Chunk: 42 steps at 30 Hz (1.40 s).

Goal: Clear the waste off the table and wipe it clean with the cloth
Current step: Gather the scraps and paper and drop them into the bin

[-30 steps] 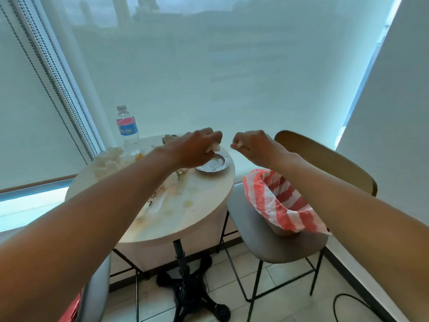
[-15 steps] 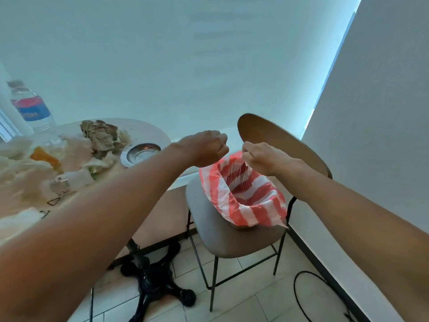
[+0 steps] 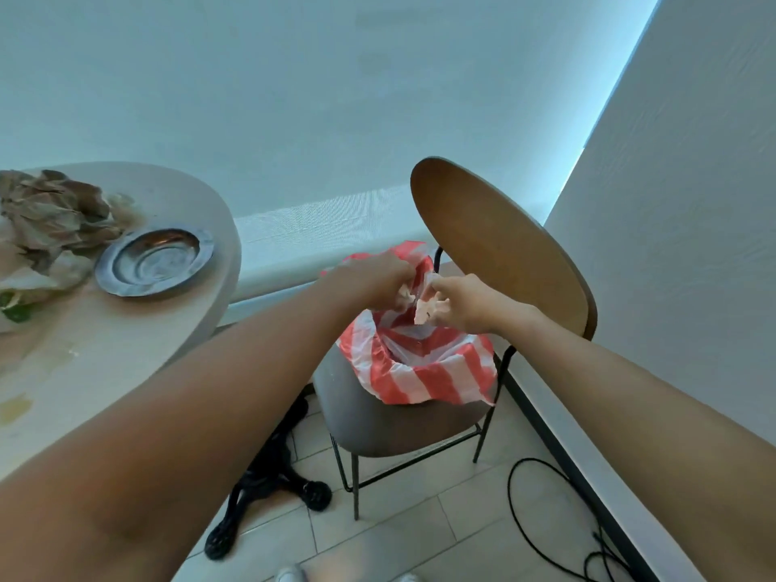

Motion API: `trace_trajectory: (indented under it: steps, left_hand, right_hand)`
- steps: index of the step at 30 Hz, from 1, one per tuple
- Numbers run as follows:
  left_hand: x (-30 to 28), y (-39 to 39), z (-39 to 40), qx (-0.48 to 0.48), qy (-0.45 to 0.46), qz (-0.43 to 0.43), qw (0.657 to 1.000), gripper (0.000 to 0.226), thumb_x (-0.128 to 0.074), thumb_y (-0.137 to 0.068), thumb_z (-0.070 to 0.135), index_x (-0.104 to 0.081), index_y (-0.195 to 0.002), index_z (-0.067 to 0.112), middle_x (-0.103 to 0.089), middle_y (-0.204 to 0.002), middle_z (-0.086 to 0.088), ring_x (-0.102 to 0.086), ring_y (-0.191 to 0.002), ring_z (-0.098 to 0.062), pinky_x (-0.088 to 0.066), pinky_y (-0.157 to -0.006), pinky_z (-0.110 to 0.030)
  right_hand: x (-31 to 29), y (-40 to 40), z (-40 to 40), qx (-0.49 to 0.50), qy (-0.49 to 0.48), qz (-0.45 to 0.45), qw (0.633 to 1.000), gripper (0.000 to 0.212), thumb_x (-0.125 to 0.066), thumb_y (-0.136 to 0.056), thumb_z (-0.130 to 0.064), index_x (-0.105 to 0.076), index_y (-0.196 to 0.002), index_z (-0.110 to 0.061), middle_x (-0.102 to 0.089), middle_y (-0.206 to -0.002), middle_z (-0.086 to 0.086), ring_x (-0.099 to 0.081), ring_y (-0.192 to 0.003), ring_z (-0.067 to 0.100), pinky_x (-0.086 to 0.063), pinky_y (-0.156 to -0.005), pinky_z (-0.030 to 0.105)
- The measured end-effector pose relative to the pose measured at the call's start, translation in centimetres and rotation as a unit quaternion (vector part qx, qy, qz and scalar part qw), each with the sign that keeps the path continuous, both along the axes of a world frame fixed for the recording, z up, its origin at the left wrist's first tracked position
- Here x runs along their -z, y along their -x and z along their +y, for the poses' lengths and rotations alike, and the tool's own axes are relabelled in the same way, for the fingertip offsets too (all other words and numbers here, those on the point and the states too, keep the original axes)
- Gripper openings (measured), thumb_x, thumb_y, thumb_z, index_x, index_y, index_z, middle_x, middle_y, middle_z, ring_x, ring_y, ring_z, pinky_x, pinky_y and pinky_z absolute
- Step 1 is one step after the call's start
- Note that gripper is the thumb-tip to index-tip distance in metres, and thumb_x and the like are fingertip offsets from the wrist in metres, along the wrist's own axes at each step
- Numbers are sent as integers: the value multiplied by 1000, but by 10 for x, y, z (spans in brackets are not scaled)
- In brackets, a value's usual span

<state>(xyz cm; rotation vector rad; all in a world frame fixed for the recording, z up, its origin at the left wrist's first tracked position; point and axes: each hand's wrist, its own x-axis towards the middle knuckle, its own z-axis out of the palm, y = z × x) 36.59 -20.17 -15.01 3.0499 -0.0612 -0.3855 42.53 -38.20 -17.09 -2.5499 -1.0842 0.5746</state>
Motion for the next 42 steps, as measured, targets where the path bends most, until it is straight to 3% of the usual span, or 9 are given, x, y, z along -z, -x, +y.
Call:
trace_trajectory:
  steps: [4,7,12,16,21,26,32,42]
  left_hand:
    - [25,-23,2,12,-5,21,1000,35,-66,-90,34,-61,-121,19,-62,-118,-5,-57,-107,-25,-47,-82,-35]
    - [39,-34,4,15,-1,55,998,42,-69,-86,27,-58,-126,25,-58,-125,-4,-56,-111,-27,-51,-91,-43]
    - [49,-44,8,47,-12,79,996,46,-73,-82,39,-56,-124,32,-59,-123,0,-57,-112,-26,-51,-90,-46]
    - [38,-44,14,50,-19,64,997,42,-67,-86,41,-58,-125,29,-60,-123,-1,-57,-110,-25,-52,-89,-43]
    - [-1,-30,29,48,-54,1,997,39,-61,-92,44,-57,-127,28,-60,-119,1,-58,-106,-22,-53,-81,-38]
    - [-58,-3,53,41,-98,-32,994,40,-57,-94,51,-55,-130,33,-56,-130,1,-53,-121,-23,-47,-95,-41]
    - [-113,48,78,-31,-120,-75,989,39,-53,-96,51,-53,-131,33,-53,-135,2,-49,-127,-21,-41,-101,-41]
    - [-170,168,133,-146,-138,-130,971,37,-54,-94,52,-54,-127,36,-54,-133,3,-50,-125,-20,-37,-99,-38]
  right_hand:
    - [25,-4,4,-6,17,27,999,48,-71,-91,-24,-56,-136,-17,-60,-127,6,-60,-106,21,-55,-88,33]
    - [35,-6,5,2,23,45,999,49,-68,-92,-18,-54,-139,-17,-61,-127,6,-64,-105,23,-59,-87,37]
    - [39,-11,5,11,24,43,999,43,-65,-95,-25,-57,-137,-18,-62,-128,2,-63,-110,21,-57,-86,31]
    - [33,-12,7,24,22,29,999,39,-64,-95,-34,-59,-133,-24,-63,-124,-1,-63,-105,18,-60,-84,36]
    - [6,-8,18,18,11,-6,1000,34,-64,-95,-41,-63,-124,-25,-68,-115,-5,-65,-102,16,-59,-86,33]
    - [-37,-3,37,-16,5,-56,998,37,-64,-91,-50,-63,-122,-29,-68,-114,-9,-63,-99,12,-57,-90,38]
    - [-95,8,66,-57,-11,-105,993,55,-60,-87,-64,-57,-132,-33,-61,-130,-7,-59,-115,15,-50,-99,41]
    - [-157,62,133,-148,-61,-165,973,51,-58,-86,-67,-57,-128,-37,-63,-125,-10,-57,-116,14,-48,-99,45]
